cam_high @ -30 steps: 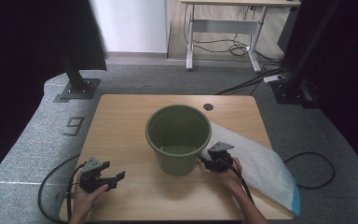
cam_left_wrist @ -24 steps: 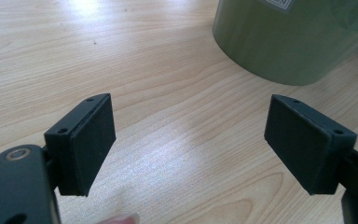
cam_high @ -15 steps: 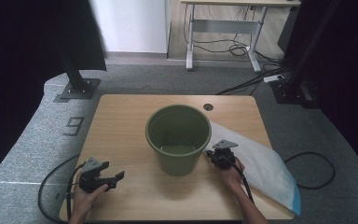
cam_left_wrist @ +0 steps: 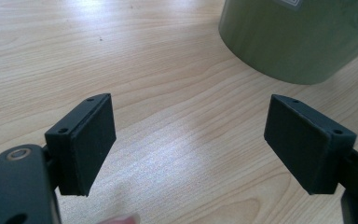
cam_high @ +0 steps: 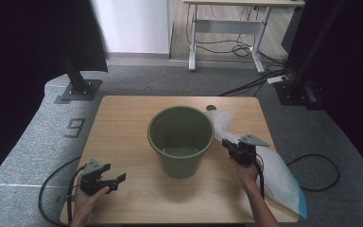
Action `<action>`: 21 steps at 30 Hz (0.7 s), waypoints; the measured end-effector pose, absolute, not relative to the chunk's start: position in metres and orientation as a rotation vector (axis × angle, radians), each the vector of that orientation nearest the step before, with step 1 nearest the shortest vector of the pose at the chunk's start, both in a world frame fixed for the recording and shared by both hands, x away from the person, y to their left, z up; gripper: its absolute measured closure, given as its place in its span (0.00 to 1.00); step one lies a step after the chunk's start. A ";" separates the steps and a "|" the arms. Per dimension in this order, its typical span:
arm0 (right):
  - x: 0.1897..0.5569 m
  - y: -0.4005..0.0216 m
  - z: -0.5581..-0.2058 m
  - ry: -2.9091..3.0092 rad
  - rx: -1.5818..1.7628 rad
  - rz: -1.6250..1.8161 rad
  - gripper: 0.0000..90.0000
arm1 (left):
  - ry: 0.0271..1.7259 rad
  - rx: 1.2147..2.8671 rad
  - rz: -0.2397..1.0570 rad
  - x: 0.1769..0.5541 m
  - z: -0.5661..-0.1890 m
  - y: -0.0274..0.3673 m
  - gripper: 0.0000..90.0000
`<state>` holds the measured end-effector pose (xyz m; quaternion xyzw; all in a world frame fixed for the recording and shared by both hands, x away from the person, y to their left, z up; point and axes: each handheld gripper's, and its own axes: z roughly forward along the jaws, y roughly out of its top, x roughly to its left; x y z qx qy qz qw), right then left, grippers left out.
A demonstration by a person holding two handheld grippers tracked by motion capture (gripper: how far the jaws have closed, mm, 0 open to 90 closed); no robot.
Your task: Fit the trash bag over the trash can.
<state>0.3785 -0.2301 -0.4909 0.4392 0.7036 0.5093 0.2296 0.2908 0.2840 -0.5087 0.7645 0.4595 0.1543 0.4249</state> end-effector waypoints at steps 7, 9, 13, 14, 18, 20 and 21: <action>0.370 -0.243 -0.465 1.821 1.192 1.496 0.99 | 1.149 1.900 0.387 0.290 -0.507 0.285 0.18; 0.369 -0.245 -0.458 1.797 1.185 1.512 0.99 | 1.150 1.901 0.386 0.290 -0.508 0.285 0.18; 0.368 -0.250 -0.439 1.754 1.177 1.537 0.99 | 1.148 1.905 0.386 0.290 -0.508 0.284 0.18; 0.368 -0.251 -0.434 1.740 1.176 1.549 0.99 | 1.148 1.904 0.386 0.290 -0.508 0.284 0.18; 0.366 -0.255 -0.416 1.694 1.163 1.587 0.99 | 1.148 1.904 0.384 0.290 -0.508 0.284 0.18; 0.364 -0.255 -0.407 1.682 1.144 1.597 0.99 | 1.148 1.903 0.385 0.290 -0.508 0.283 0.18; 0.364 -0.255 -0.407 1.682 1.144 1.597 0.99 | 1.148 1.903 0.385 0.290 -0.508 0.283 0.18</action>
